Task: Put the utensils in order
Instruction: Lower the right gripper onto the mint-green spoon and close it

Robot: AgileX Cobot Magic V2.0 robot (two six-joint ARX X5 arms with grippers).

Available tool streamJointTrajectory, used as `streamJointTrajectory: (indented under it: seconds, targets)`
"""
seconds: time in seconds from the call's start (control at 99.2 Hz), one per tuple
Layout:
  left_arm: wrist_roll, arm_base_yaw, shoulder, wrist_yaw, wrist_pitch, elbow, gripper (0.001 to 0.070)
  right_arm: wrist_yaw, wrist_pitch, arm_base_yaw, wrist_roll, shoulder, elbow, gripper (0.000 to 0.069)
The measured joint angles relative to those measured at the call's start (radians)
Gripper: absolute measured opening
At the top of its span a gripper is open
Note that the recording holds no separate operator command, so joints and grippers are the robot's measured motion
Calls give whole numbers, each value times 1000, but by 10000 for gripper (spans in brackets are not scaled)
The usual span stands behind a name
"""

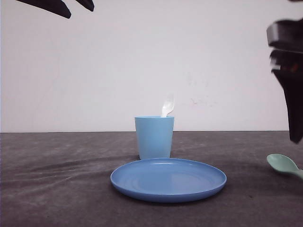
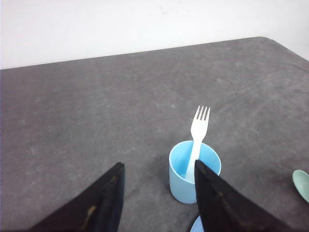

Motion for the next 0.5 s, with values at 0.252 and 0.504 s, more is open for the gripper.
streamJointTrajectory:
  seconds: [0.252, 0.504]
  targets:
    - [0, 0, -4, 0, -46, 0, 271, 14, 62, 6, 35, 69, -11, 425]
    - [0, 0, -4, 0, -51, 0, 271, 16, 119, 6, 38, 185, -12, 419]
